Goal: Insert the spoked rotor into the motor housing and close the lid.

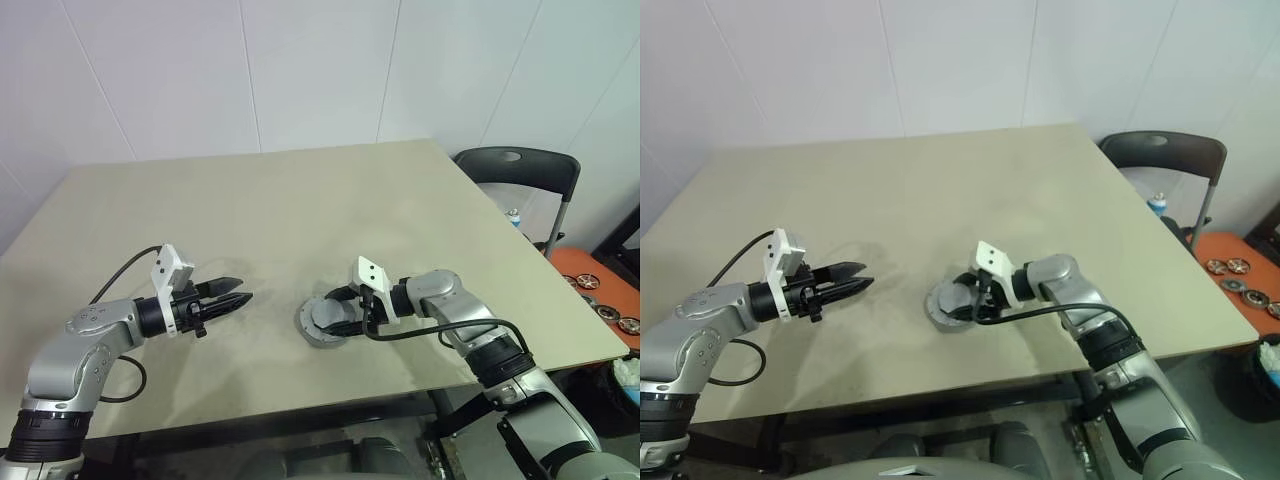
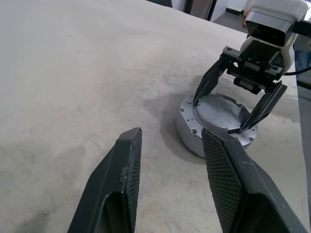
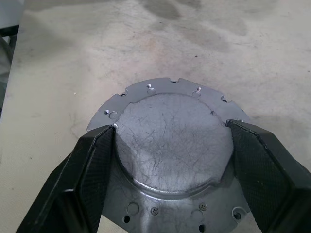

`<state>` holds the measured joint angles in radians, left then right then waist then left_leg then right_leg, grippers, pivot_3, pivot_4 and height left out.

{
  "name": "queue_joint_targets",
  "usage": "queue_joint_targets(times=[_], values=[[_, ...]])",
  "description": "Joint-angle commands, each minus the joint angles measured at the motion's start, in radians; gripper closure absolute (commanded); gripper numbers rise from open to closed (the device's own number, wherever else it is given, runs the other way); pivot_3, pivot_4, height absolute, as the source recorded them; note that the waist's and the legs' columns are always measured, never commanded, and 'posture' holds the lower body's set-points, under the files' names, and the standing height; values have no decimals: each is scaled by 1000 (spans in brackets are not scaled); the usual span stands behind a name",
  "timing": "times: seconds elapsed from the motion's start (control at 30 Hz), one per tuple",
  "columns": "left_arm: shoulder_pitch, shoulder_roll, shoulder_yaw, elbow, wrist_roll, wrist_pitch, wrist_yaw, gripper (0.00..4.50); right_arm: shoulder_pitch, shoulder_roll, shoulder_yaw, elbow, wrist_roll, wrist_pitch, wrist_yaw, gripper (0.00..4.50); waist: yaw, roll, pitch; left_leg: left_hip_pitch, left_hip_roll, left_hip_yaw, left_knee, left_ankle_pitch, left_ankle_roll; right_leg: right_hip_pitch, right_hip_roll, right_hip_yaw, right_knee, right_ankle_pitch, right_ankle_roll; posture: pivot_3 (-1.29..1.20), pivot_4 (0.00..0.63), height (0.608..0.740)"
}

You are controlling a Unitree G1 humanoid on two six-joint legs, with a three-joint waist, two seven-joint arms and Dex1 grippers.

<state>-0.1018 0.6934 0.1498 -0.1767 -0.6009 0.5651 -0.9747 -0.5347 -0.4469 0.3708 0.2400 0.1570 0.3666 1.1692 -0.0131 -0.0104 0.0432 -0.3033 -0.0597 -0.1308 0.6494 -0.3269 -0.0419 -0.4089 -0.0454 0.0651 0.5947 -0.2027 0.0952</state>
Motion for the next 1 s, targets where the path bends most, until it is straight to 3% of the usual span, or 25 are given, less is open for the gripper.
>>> queue_joint_targets(times=[0.03,0.57,0.93,1.0], values=[[-24,4,10,-23,-8,-1,3,2409,15,-14,26,25,-55,-20,-15,1179,-1,0,0,0,0,0,0,0,0,0,0,0,0,0,0,0,0,740],[-44,-16,-3,-30,-7,2,27,2409,23,-21,67,44,-96,-63,-4,1179,-1,0,0,1,0,0,0,0,0,0,0,0,0,0,-1,0,0,740],[-227,-148,-171,115,59,-10,25,2409,55,-13,71,16,-83,0,-9,1179,-1,-1,-2,1,-1,0,0,0,0,1,0,0,0,0,1,0,0,740],[-247,-165,-193,159,73,-20,9,2810,59,-12,69,11,-83,2,-16,1215,-1,-1,-2,1,-1,0,-1,0,0,1,0,0,0,0,1,0,0,740]])
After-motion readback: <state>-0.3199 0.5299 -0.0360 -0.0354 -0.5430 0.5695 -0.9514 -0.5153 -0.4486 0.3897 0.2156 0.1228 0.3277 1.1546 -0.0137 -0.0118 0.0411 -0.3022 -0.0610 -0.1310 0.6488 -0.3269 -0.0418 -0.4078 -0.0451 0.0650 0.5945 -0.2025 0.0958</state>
